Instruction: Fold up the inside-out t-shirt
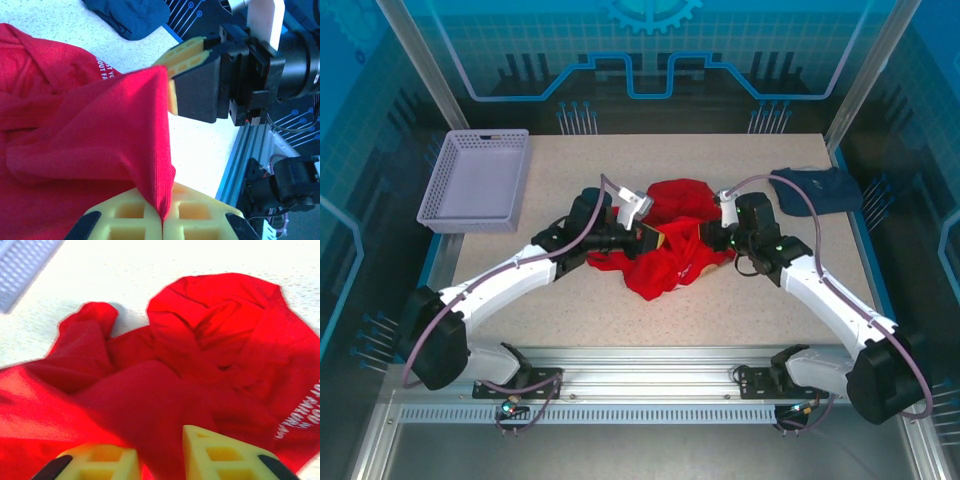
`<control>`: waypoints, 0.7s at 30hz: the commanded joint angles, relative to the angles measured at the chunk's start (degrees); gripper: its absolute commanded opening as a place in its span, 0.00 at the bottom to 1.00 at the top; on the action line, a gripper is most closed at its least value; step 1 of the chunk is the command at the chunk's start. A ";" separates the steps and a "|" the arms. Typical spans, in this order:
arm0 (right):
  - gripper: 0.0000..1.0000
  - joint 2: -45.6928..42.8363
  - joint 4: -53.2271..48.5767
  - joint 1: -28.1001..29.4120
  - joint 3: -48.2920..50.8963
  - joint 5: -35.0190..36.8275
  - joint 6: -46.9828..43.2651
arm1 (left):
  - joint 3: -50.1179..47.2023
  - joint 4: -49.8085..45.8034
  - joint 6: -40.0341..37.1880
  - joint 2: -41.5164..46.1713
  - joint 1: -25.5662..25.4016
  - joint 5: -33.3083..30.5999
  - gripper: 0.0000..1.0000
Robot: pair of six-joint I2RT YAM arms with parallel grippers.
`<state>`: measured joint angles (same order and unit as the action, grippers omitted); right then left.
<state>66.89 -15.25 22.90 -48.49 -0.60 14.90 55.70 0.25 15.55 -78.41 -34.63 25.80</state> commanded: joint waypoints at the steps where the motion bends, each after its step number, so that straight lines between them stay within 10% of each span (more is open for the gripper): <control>1: 0.37 -3.83 -6.12 0.95 -0.30 3.43 -3.97 | -0.83 0.51 5.07 1.81 1.24 3.27 0.00; 10: 0.45 -14.34 1.62 10.85 7.88 -8.66 -9.10 | -0.92 0.46 5.92 2.03 1.73 2.02 0.00; 21: 0.45 -2.53 8.84 17.38 7.43 -6.39 -4.42 | -1.25 0.48 5.82 2.51 1.84 1.95 0.00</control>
<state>62.57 -8.62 39.77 -39.70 -9.08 8.99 54.96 0.25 21.08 -78.13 -33.15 26.70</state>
